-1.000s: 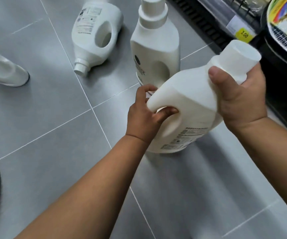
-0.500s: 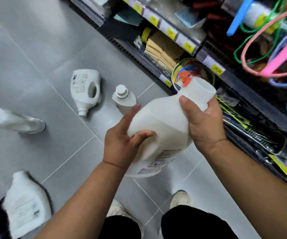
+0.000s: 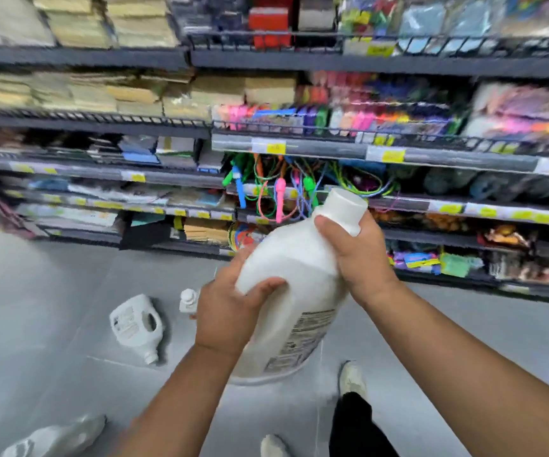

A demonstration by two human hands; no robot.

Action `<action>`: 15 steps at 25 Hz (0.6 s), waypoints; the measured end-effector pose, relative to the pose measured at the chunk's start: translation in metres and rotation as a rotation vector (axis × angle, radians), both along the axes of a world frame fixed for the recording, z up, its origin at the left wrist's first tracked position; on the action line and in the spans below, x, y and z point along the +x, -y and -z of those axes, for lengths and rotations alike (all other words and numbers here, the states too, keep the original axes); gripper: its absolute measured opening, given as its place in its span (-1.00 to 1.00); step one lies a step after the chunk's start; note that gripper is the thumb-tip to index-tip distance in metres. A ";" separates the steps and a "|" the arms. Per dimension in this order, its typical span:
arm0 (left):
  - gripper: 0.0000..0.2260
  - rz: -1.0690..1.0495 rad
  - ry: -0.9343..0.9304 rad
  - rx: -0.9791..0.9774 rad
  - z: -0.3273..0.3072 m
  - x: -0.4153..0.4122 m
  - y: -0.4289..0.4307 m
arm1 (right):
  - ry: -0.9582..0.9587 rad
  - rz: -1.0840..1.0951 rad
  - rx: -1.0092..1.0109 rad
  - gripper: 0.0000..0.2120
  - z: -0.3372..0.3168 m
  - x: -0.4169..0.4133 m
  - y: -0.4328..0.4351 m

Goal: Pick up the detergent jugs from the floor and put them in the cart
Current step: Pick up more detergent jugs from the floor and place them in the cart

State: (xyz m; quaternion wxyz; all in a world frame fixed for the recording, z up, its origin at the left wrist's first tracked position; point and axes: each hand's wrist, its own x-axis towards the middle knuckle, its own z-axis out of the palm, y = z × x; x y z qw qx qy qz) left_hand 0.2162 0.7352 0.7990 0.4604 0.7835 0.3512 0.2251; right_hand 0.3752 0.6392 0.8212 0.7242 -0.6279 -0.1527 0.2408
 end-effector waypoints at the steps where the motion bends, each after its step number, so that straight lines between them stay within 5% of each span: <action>1: -0.59 0.049 0.009 0.003 -0.011 0.007 0.012 | 0.018 0.046 -0.005 -0.74 -0.013 0.001 0.020; 9: -0.59 0.481 0.142 -0.106 -0.064 0.083 0.171 | 0.118 0.472 -0.005 -0.66 -0.073 0.015 0.232; 15: -0.63 0.779 0.139 -0.119 -0.078 0.151 0.369 | 0.188 0.791 -0.045 -0.54 -0.080 0.038 0.446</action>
